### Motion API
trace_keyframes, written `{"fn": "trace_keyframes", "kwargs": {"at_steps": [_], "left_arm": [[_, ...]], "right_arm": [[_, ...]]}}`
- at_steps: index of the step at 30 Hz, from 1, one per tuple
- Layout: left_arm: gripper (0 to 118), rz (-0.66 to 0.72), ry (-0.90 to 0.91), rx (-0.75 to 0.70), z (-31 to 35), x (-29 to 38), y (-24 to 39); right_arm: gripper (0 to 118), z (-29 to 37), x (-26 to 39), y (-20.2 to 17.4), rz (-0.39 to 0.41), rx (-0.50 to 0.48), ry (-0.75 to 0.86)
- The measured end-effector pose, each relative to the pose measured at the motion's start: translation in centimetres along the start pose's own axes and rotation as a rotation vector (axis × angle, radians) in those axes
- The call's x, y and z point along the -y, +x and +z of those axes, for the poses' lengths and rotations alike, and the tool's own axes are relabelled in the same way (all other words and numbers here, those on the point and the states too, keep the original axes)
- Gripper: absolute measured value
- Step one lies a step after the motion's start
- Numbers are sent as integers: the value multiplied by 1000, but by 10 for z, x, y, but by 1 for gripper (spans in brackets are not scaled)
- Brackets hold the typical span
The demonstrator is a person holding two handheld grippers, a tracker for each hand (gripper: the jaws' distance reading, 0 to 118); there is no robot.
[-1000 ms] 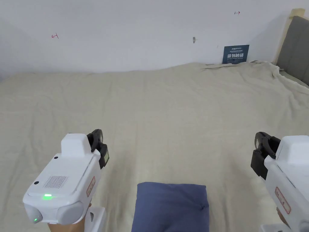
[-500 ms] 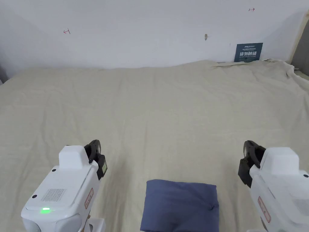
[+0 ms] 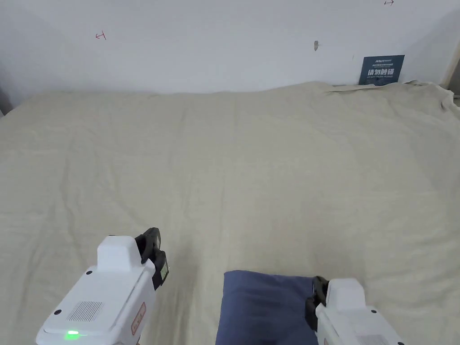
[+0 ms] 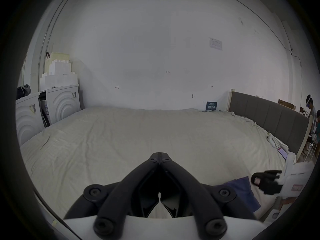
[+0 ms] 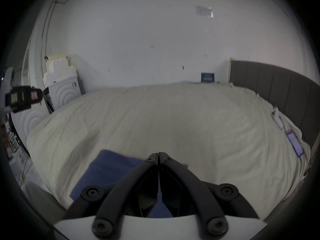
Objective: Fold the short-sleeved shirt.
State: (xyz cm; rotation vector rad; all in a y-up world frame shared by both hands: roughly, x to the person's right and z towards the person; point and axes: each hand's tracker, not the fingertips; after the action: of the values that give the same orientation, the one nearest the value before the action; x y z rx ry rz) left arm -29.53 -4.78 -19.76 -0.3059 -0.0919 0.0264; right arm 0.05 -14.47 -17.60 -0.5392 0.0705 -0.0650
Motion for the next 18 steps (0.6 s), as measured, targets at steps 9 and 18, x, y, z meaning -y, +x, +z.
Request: {"fn": "trace_keyframes", "kwargs": {"at_steps": [9, 18], "left_arm": [[0, 33, -112, 58, -17, 20, 5], [10, 208, -458, 217, -61, 46, 15]], "right_arm": [[0, -48, 52, 9, -43, 14, -145], [0, -47, 63, 9, -34, 26, -98]]}}
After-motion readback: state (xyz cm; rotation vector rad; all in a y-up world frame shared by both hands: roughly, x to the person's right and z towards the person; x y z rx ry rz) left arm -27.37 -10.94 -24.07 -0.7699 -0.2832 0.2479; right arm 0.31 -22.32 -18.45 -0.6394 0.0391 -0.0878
